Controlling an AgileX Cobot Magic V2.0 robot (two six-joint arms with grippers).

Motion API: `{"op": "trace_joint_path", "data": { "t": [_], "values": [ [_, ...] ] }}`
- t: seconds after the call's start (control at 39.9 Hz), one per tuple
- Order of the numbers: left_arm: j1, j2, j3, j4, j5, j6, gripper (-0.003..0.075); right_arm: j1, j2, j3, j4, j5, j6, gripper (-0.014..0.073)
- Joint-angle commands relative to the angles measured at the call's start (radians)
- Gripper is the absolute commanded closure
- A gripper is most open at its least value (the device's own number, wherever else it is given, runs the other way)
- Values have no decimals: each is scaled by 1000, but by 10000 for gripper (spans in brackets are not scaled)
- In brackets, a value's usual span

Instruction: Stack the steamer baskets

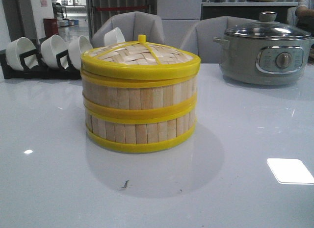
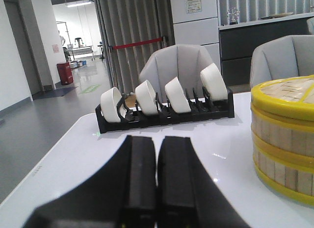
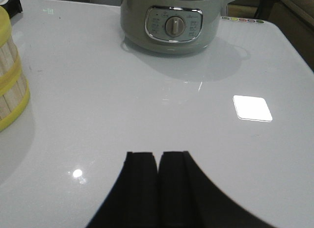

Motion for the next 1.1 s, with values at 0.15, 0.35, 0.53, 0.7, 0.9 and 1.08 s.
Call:
{"op": "trace_joint_path", "data": {
  "t": [0.15, 0.35, 0.53, 0.7, 0.9, 1.08],
  "values": [
    [-1, -15, 0, -7, -82, -8, 636, -6, 2, -31, -9, -87, -3, 565],
    [-1, -13, 0, -7, -82, -8, 636, -6, -41, -31, -11, -89, -4, 565],
    [-1, -13, 0, -7, -82, -8, 636, -15, -127, 12, -12, -86, -4, 565],
    [-1, -13, 0, -7, -82, -8, 636, -15, -237, 141, -11, -124, -3, 565],
    [-1, -13, 0, -7, -82, -8, 636, -15, -374, 255, -10, -213, -2, 565],
    [-1, -13, 0, -7, -82, -8, 636, -15, -437, 255, -10, -171, -2, 565]
  ]
}}
